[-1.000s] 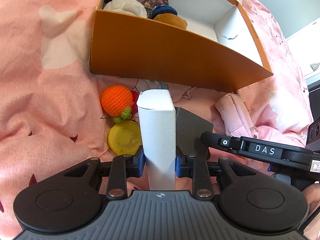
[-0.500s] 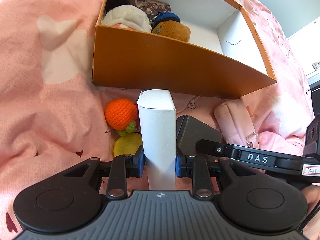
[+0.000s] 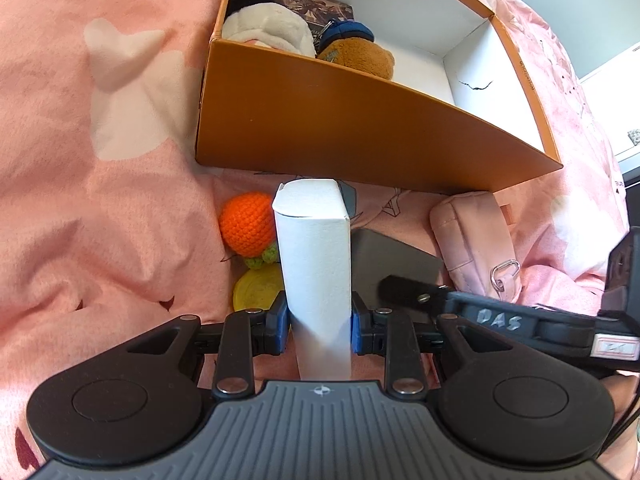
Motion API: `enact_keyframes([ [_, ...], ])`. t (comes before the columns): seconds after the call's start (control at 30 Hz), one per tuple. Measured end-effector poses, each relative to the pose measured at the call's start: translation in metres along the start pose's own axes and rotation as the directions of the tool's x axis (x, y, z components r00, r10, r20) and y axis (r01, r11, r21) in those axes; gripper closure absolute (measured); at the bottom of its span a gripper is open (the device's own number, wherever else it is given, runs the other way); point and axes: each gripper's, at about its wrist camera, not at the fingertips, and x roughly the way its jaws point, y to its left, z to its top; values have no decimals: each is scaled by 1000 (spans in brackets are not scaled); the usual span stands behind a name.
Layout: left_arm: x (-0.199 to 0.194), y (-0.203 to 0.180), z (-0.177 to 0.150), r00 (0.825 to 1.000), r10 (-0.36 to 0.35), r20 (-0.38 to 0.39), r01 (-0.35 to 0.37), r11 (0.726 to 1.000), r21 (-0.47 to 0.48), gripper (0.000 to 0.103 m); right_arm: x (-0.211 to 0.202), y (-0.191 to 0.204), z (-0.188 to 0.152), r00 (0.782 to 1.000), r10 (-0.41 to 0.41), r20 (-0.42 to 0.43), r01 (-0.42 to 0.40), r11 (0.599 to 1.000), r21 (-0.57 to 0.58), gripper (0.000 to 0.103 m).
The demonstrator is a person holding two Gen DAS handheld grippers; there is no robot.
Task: Organize objects
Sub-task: 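Grasp the dark grey square box with the right tool while the left tool holds the white box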
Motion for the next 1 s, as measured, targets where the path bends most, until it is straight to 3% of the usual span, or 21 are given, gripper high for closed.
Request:
enact_keyframes([
  [0.17,1,0,0,1000,19,-1,-19,1000,5,70,-23,5,-4,997,39,64,-38,999,-18,67],
  [0.27,1,3,-1,1000,18,0,-18,1000,-3,70,-29,9,-3,993,81,90,-79,997,-23,67],
  [0.43,2,4,0,1000,16,-1,-16,1000,-5,70,-12,2,5,994,74,77,-78,996,47,61],
  [0.67,4,10,2,1000,11,-18,-11,999,-31,70,-18,-8,11,965,235,115,-250,958,138,70],
  [0.8,6,8,3,1000,13,-21,-14,1000,-21,70,-13,8,13,979,180,94,-184,982,32,56],
  [0.93,6,8,3,1000,11,-21,-12,1000,-26,70,-9,22,19,987,140,82,-135,989,-62,63],
  [1.0,7,9,3,1000,9,-22,-10,999,-32,70,-8,22,21,986,152,71,-145,985,-97,59],
])
